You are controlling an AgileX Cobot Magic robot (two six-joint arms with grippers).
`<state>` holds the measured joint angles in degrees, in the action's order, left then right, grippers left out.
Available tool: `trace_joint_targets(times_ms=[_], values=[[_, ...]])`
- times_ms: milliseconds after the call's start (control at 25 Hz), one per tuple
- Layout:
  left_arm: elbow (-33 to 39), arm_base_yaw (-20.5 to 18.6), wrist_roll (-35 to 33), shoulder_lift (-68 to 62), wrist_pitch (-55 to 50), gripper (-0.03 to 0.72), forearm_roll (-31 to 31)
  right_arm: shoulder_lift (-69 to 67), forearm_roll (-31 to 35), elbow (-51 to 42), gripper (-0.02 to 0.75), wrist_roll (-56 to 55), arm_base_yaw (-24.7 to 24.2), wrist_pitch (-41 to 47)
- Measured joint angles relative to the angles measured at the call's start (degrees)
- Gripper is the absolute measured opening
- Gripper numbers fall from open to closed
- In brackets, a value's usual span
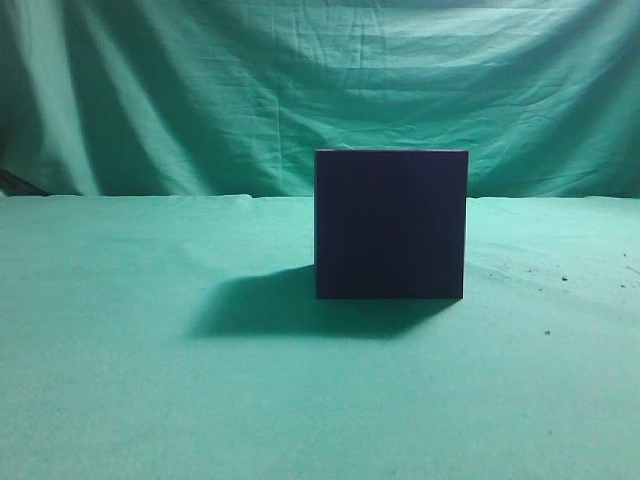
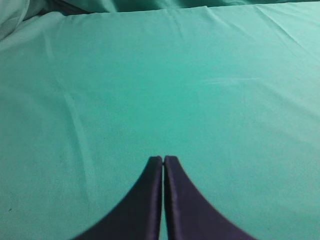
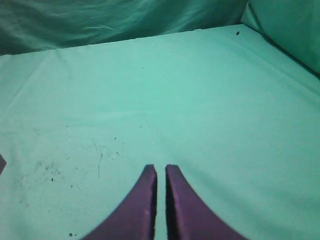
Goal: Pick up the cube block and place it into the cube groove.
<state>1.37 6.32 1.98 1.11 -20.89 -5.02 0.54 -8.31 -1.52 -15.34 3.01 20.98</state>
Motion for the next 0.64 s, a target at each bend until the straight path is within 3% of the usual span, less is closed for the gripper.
trace_joint_targets(times_ms=[640], values=[[0.0,0.0,0.0,0.0,0.0,0.0,0.0,0.0,1.33,0.0,0.0,1.21,0.0,1.22]])
